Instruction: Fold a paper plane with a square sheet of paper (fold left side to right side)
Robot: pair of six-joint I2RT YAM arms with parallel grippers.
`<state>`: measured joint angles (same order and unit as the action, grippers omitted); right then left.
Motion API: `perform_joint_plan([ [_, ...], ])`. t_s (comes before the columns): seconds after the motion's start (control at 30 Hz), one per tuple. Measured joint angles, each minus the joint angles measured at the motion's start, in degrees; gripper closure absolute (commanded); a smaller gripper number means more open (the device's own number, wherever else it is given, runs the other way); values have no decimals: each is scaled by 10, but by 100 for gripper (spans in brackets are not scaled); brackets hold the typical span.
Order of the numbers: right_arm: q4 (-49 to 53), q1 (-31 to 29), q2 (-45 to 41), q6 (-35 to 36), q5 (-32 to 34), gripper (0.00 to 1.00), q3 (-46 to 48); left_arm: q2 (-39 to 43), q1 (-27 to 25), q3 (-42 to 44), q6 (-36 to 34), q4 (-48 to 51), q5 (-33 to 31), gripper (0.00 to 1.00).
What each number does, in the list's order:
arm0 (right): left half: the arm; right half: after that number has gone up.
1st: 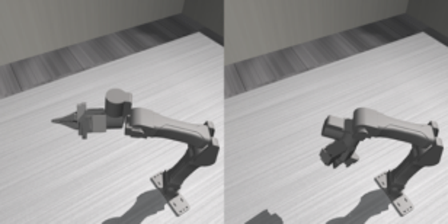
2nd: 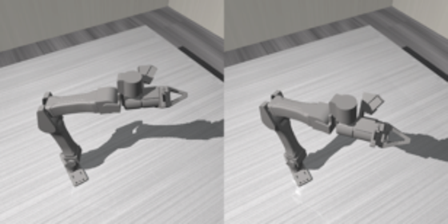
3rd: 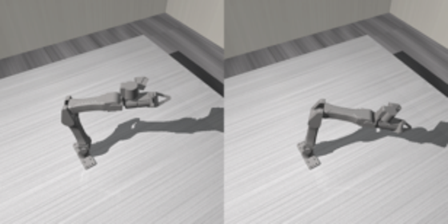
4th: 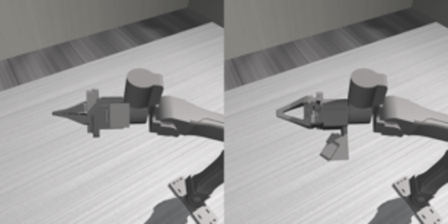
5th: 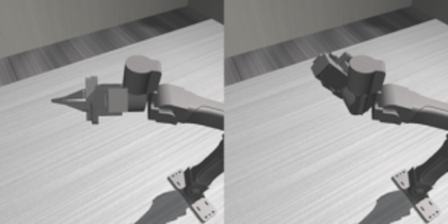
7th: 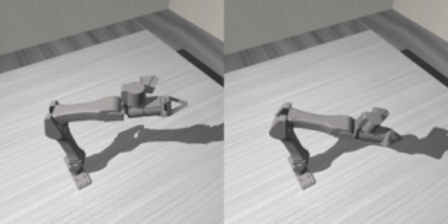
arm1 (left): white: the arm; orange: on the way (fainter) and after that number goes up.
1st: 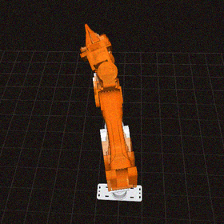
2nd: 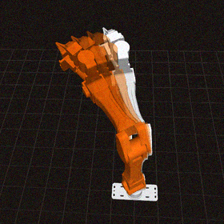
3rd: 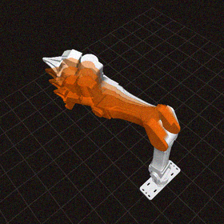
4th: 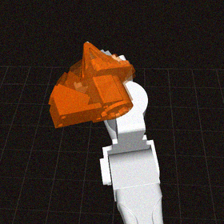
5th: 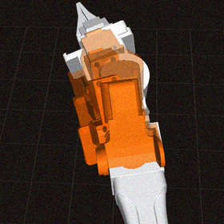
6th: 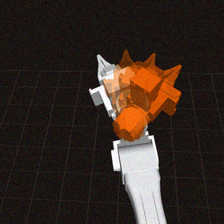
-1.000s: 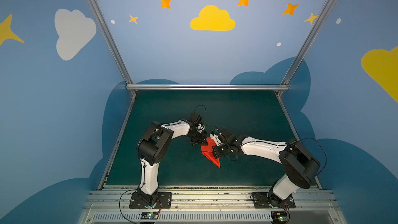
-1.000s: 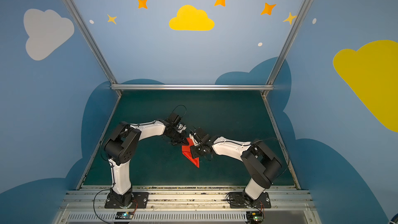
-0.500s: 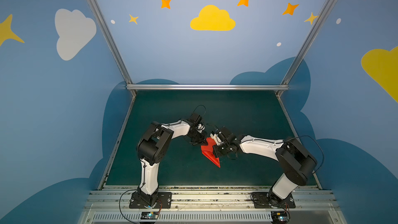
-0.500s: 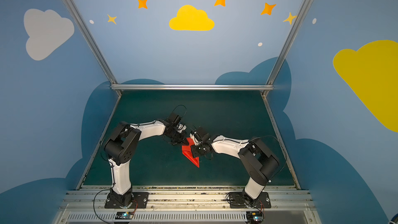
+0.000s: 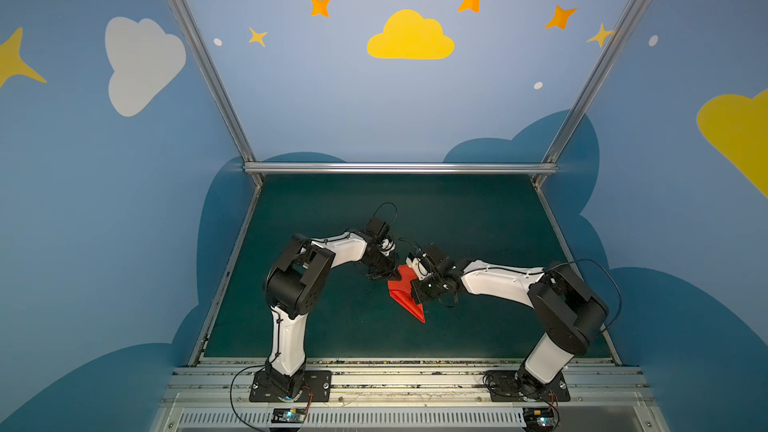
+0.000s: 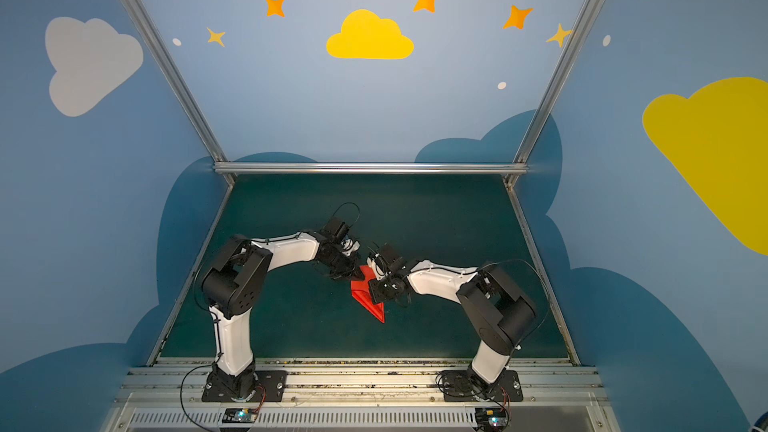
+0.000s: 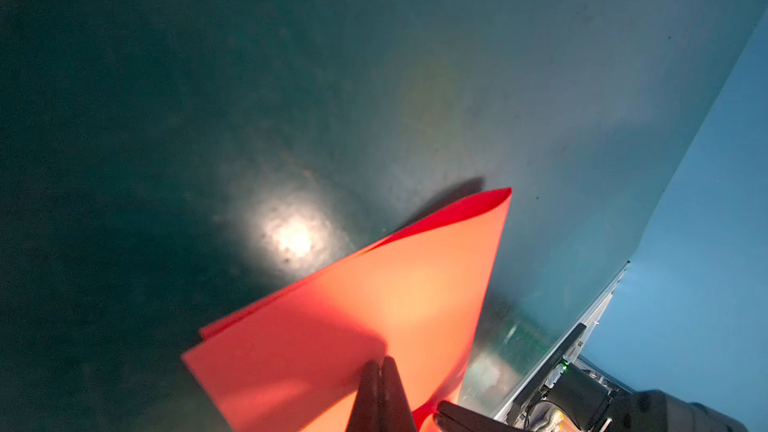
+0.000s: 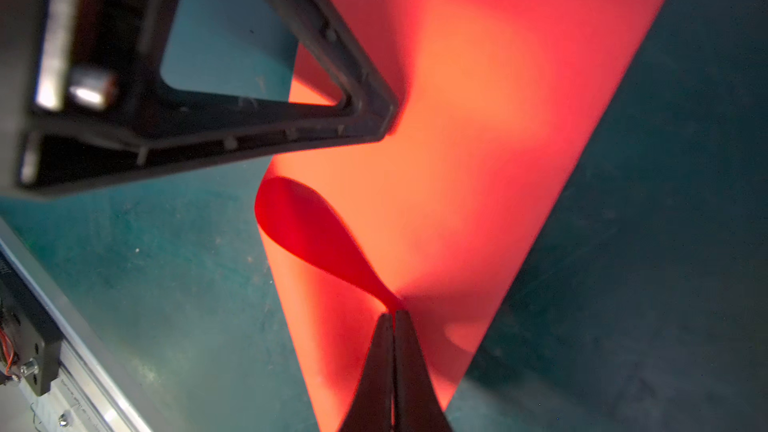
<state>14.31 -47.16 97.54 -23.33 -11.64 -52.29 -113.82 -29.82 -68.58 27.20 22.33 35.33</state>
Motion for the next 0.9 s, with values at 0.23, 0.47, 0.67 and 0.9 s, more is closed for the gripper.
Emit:
perform_joint_plan([
  [0.23, -6, 2, 0, -2, -1, 100, 1, 0, 0, 0, 0, 0, 0, 97],
  [0.47, -15, 2, 9, -3, -5, 100, 3, 0, 0, 0, 0, 0, 0, 96],
  [0.67, -34, 5, 7, -9, -14, 100, 17, 0, -1, 0, 0, 0, 0, 97],
  [0.9, -48, 6, 4, -17, -15, 100, 26, 0, -1, 0, 0, 0, 0, 97],
])
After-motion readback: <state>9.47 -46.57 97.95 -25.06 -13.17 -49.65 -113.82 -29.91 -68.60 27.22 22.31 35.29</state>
